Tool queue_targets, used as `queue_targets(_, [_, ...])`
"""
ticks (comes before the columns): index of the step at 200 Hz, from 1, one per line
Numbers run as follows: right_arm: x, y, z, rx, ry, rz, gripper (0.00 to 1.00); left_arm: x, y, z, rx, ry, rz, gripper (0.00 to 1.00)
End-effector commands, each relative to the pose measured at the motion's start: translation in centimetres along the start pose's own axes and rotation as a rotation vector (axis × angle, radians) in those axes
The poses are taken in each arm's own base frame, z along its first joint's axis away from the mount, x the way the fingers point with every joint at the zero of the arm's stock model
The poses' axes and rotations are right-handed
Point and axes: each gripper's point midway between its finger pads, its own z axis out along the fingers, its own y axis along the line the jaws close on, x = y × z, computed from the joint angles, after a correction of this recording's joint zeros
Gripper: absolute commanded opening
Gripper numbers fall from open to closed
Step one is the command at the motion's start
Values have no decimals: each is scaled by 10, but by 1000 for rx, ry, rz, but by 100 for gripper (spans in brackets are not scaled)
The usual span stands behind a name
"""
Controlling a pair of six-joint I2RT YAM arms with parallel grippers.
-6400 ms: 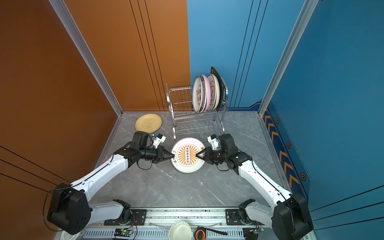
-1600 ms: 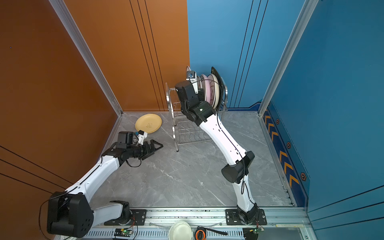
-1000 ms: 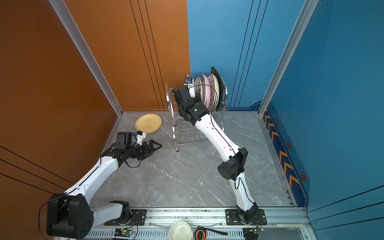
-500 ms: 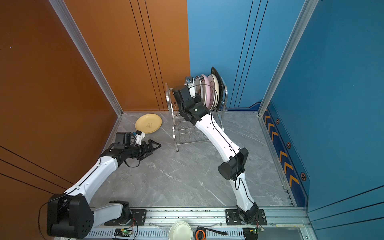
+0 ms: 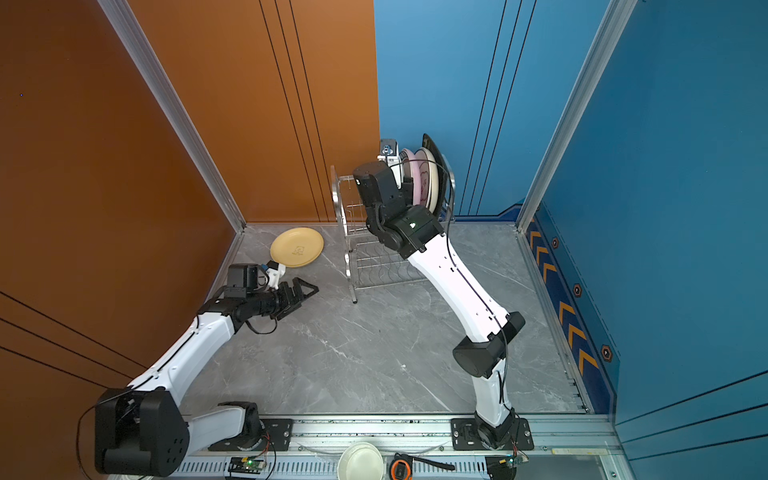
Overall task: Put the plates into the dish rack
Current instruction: 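Open and withdraw the right gripper while the left gripper moves to the yellow bear plate, then pinch the yellow bear plate's rim with the left gripper and drag it toward table centre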
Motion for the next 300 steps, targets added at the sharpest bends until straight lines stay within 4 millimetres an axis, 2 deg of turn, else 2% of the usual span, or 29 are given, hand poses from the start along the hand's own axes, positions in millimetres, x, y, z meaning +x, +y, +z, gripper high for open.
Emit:
queue_targets(1, [5, -3, -13, -53, 51, 21, 58, -13, 9, -5, -54, -48, 1, 98])
queue_targets(29, [18, -4, -29, -128, 121, 56, 59, -34, 23, -7, -117, -98, -23, 98])
queue_targets(62, [52, -6, -48, -211, 231, 111, 58, -59, 41, -5, -200, -144, -53, 99])
queue_targets(98, [94, -13, -70, -287, 337, 198, 58, -89, 65, 0, -292, -182, -96, 91])
queue_targets(105, [101, -16, -74, -297, 352, 217, 58, -90, 75, 4, -315, -176, -114, 89])
queue_targets(107, [100, -17, -76, -302, 351, 228, 58, -98, 71, 2, -312, -193, -109, 89])
queue_targets(109, [109, -17, -76, -298, 368, 221, 58, -101, 71, 2, -315, -196, -111, 88])
queue_targets(117, [120, -21, -79, -302, 390, 232, 58, -107, 76, 5, -327, -201, -122, 87])
queue_targets(123, [126, -23, -82, -306, 404, 247, 58, -111, 80, 8, -339, -199, -130, 87])
queue_targets(126, [130, -25, -84, -306, 411, 254, 58, -113, 82, 9, -345, -201, -134, 83])
queue_targets(135, [140, -29, -87, -309, 429, 271, 58, -119, 87, 16, -360, -196, -143, 80])
queue_targets(170, [171, -48, -96, -284, 475, 327, 58, -145, 108, 39, -421, -195, -160, 72])
queue_targets(198, [182, -60, -99, -262, 487, 349, 58, -164, 123, 55, -468, -204, -198, 67])
queue_targets(226, [184, -72, -100, -241, 487, 367, 58, -179, 138, 66, -530, -202, -232, 62])
queue_targets(268, [191, -81, -101, -227, 499, 373, 57, -191, 155, 82, -585, -184, -271, 57])
queue_targets(273, [189, -90, -96, -200, 492, 387, 57, -193, 155, 83, -589, -184, -273, 56])
queue_targets(300, [191, -94, -93, -188, 495, 391, 58, -199, 161, 91, -603, -181, -289, 53])
